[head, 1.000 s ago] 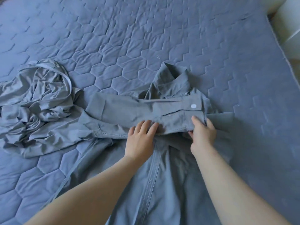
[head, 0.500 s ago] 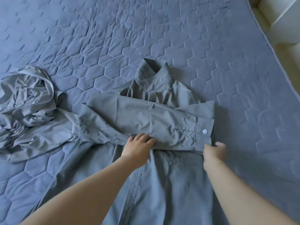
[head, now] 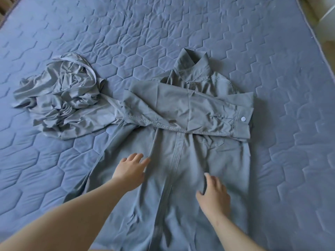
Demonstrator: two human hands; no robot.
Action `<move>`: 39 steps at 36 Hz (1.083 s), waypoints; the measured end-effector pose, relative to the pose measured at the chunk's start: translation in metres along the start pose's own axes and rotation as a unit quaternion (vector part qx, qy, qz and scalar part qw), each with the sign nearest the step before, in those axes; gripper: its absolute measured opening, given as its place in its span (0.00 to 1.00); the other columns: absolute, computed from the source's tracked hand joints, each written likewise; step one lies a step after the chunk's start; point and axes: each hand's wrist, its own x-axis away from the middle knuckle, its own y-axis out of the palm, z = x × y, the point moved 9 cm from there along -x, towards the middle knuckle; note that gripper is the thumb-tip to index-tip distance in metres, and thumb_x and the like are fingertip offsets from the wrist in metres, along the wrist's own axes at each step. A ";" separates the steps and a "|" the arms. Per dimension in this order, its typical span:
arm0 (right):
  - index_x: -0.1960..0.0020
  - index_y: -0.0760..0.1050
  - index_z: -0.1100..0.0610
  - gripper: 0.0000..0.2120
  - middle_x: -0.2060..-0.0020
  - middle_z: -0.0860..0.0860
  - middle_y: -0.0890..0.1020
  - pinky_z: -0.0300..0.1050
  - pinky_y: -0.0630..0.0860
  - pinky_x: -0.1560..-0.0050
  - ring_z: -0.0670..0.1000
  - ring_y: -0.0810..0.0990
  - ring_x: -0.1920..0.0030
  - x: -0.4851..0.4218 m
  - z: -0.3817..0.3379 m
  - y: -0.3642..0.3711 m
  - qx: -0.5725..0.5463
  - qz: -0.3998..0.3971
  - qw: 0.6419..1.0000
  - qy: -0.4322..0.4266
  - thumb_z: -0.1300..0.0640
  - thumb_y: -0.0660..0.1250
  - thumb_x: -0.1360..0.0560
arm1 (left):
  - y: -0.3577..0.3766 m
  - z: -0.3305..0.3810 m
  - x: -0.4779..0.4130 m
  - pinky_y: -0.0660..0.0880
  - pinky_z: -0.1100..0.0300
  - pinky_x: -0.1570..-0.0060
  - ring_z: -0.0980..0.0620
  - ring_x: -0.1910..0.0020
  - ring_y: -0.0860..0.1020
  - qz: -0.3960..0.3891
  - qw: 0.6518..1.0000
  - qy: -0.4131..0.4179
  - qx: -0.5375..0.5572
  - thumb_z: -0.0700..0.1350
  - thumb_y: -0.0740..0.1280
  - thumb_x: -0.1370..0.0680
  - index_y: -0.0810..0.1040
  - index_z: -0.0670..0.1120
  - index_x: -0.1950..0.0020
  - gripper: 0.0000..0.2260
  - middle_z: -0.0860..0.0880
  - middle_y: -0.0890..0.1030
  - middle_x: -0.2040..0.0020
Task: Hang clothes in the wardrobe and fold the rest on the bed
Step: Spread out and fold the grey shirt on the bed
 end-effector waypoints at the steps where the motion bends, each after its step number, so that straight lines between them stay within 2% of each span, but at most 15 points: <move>1: 0.26 0.54 0.48 0.30 0.28 0.48 0.61 0.44 0.65 0.37 0.52 0.65 0.31 0.010 -0.007 0.010 0.008 -0.007 1.000 -0.017 0.47 0.61 0.24 | 0.010 -0.003 0.012 0.61 0.55 0.34 0.49 0.27 0.58 -0.014 1.000 0.010 0.001 0.50 0.59 0.21 0.58 0.53 0.25 0.24 0.49 0.61 0.27; 7: 0.24 0.49 0.42 0.34 0.24 0.46 0.50 0.46 0.56 0.29 0.49 0.53 0.25 0.076 -0.046 0.082 0.035 -0.114 0.986 -0.115 0.40 0.60 0.25 | 0.076 -0.003 0.083 0.68 0.50 0.36 0.48 0.28 0.64 -0.114 0.983 0.140 -0.020 0.69 0.45 0.35 0.63 0.51 0.27 0.40 0.49 0.64 0.27; 10: 0.24 0.47 0.41 0.38 0.24 0.44 0.45 0.51 0.52 0.28 0.49 0.48 0.24 0.102 -0.045 0.110 0.069 -0.161 0.978 -0.117 0.36 0.62 0.28 | 0.095 -0.001 0.103 0.77 0.53 0.50 0.49 0.37 0.75 -0.119 0.981 0.139 -0.065 0.75 0.54 0.37 0.66 0.55 0.34 0.38 0.49 0.75 0.35; 12: 0.24 0.44 0.41 0.43 0.24 0.44 0.41 0.56 0.49 0.28 0.50 0.43 0.24 0.113 -0.040 0.124 0.099 -0.180 0.972 -0.114 0.36 0.64 0.30 | 0.120 0.006 0.114 0.65 0.43 0.35 0.44 0.26 0.59 -0.125 0.971 0.178 -0.100 0.72 0.59 0.33 0.57 0.52 0.26 0.41 0.45 0.59 0.24; 14: 0.24 0.41 0.42 0.45 0.24 0.46 0.37 0.60 0.47 0.28 0.52 0.39 0.24 0.117 -0.036 0.132 0.142 -0.185 0.965 -0.117 0.39 0.66 0.31 | 0.146 0.005 0.125 0.49 0.39 0.29 0.42 0.24 0.41 -0.197 0.958 0.170 -0.121 0.67 0.64 0.29 0.42 0.53 0.23 0.45 0.45 0.40 0.23; 17: 0.24 0.37 0.42 0.44 0.25 0.47 0.35 0.63 0.48 0.29 0.56 0.38 0.24 0.113 -0.030 0.133 0.194 -0.176 0.958 -0.118 0.49 0.66 0.26 | 0.148 0.005 0.124 0.48 0.40 0.29 0.42 0.24 0.40 -0.165 0.960 0.181 -0.139 0.59 0.64 0.25 0.37 0.56 0.24 0.42 0.45 0.37 0.23; 21: 0.25 0.37 0.41 0.39 0.24 0.48 0.37 0.60 0.55 0.30 0.57 0.41 0.24 0.105 -0.028 0.130 0.219 -0.146 0.958 -0.112 0.59 0.60 0.22 | 0.141 -0.002 0.115 0.56 0.46 0.29 0.46 0.24 0.47 -0.126 0.968 0.177 -0.129 0.52 0.60 0.21 0.45 0.58 0.24 0.31 0.49 0.45 0.22; 23: 0.24 0.38 0.42 0.37 0.24 0.48 0.39 0.58 0.56 0.29 0.57 0.43 0.24 0.106 -0.029 0.129 0.216 -0.143 0.958 -0.121 0.62 0.57 0.21 | 0.128 0.005 0.112 0.71 0.51 0.38 0.47 0.29 0.65 -0.056 0.971 0.211 -0.095 0.45 0.65 0.24 0.64 0.56 0.28 0.26 0.49 0.64 0.26; 24: 0.24 0.39 0.43 0.36 0.23 0.48 0.40 0.57 0.56 0.29 0.57 0.44 0.24 0.106 -0.030 0.127 0.210 -0.144 0.959 -0.124 0.64 0.56 0.21 | 0.124 0.001 0.108 0.79 0.55 0.51 0.48 0.40 0.77 -0.037 0.976 0.205 -0.066 0.45 0.72 0.32 0.75 0.55 0.36 0.24 0.50 0.76 0.36; 26: 0.23 0.41 0.45 0.35 0.23 0.48 0.42 0.56 0.56 0.28 0.57 0.45 0.24 0.106 -0.031 0.124 0.196 -0.143 0.961 -0.132 0.65 0.55 0.21 | 0.120 -0.003 0.103 0.77 0.64 0.71 0.53 0.61 0.82 -0.024 0.982 0.179 -0.047 0.44 0.80 0.47 0.83 0.55 0.55 0.23 0.54 0.83 0.55; 27: 0.23 0.43 0.46 0.34 0.23 0.48 0.43 0.55 0.56 0.27 0.57 0.46 0.24 0.106 -0.032 0.123 0.190 -0.141 0.962 -0.137 0.65 0.55 0.21 | 0.118 -0.004 0.100 0.77 0.65 0.71 0.54 0.62 0.82 -0.017 0.986 0.164 -0.033 0.44 0.81 0.48 0.84 0.55 0.56 0.22 0.56 0.82 0.57; 30: 0.24 0.49 0.46 0.31 0.23 0.45 0.47 0.53 0.54 0.27 0.54 0.48 0.24 0.106 -0.030 0.120 0.153 -0.150 0.965 -0.150 0.60 0.57 0.21 | 0.123 -0.006 0.094 0.73 0.57 0.43 0.50 0.38 0.74 -0.065 0.990 0.124 0.015 0.49 0.67 0.25 0.75 0.52 0.35 0.18 0.53 0.74 0.35; 33: 0.28 0.60 0.43 0.24 0.25 0.42 0.54 0.49 0.53 0.29 0.48 0.52 0.26 0.102 -0.024 0.110 0.077 -0.125 0.980 -0.134 0.52 0.57 0.23 | 0.125 -0.006 0.098 0.61 0.57 0.34 0.52 0.30 0.64 -0.105 0.990 0.080 0.052 0.61 0.56 0.23 0.70 0.55 0.31 0.22 0.56 0.66 0.29; 36: 0.33 0.69 0.45 0.19 0.27 0.44 0.61 0.46 0.55 0.32 0.48 0.59 0.28 0.094 0.001 0.083 0.011 -0.009 0.999 -0.033 0.50 0.60 0.24 | 0.097 -0.031 0.108 0.62 0.52 0.39 0.47 0.34 0.69 0.070 0.981 -0.078 0.165 0.63 0.52 0.28 0.79 0.56 0.43 0.24 0.54 0.74 0.35; 39: 0.29 0.63 0.49 0.26 0.25 0.50 0.58 0.50 0.58 0.33 0.54 0.59 0.28 0.095 0.042 0.068 -0.015 0.058 0.991 0.121 0.48 0.64 0.25 | 0.105 -0.075 0.136 0.57 0.48 0.33 0.44 0.28 0.59 0.128 0.892 -0.360 0.240 0.50 0.64 0.25 0.67 0.54 0.31 0.21 0.48 0.60 0.26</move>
